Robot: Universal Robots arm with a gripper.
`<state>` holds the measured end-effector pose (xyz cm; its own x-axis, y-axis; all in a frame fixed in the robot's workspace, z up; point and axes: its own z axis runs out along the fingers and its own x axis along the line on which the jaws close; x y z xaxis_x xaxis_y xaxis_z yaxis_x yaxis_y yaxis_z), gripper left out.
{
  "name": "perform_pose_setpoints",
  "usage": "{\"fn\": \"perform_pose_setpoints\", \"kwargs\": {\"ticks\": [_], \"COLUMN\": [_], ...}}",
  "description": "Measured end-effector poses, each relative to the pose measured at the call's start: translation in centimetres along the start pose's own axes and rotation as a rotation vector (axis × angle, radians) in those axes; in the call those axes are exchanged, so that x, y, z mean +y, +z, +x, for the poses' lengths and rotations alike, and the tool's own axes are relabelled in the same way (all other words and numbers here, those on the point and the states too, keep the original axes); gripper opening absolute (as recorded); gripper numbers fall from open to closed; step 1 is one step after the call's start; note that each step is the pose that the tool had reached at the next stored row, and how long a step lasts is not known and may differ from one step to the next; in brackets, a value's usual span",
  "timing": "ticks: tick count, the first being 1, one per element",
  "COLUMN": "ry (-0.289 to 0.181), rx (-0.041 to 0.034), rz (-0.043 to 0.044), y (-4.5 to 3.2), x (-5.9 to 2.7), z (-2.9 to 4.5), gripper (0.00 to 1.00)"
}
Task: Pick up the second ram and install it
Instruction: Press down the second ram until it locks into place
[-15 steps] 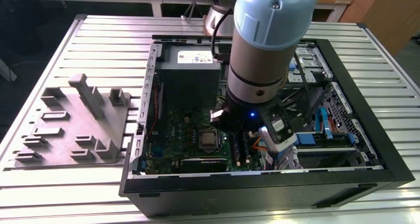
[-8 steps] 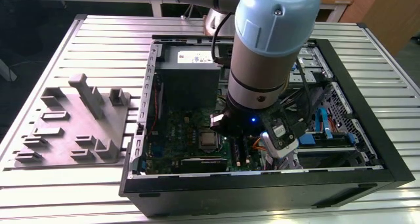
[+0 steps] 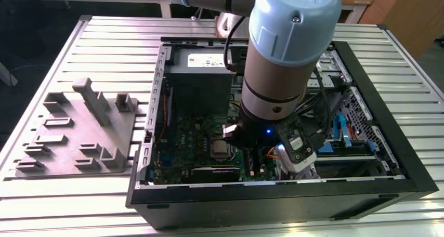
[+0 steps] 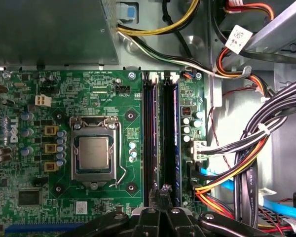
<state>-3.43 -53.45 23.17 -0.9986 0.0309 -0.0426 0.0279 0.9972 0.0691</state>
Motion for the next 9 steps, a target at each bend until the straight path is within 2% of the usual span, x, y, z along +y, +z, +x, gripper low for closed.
{"fn": "perform_pose_setpoints", "kwargs": {"ticks": [3, 9], "ry": [0.0, 0.0], "rx": [0.0, 0.0001], "rz": [0.0001, 0.0002], "y": [0.34, 0.4], "x": [-0.03, -0.04], "z": [0.01, 0.02], "gripper": [0.1, 0.1]}}
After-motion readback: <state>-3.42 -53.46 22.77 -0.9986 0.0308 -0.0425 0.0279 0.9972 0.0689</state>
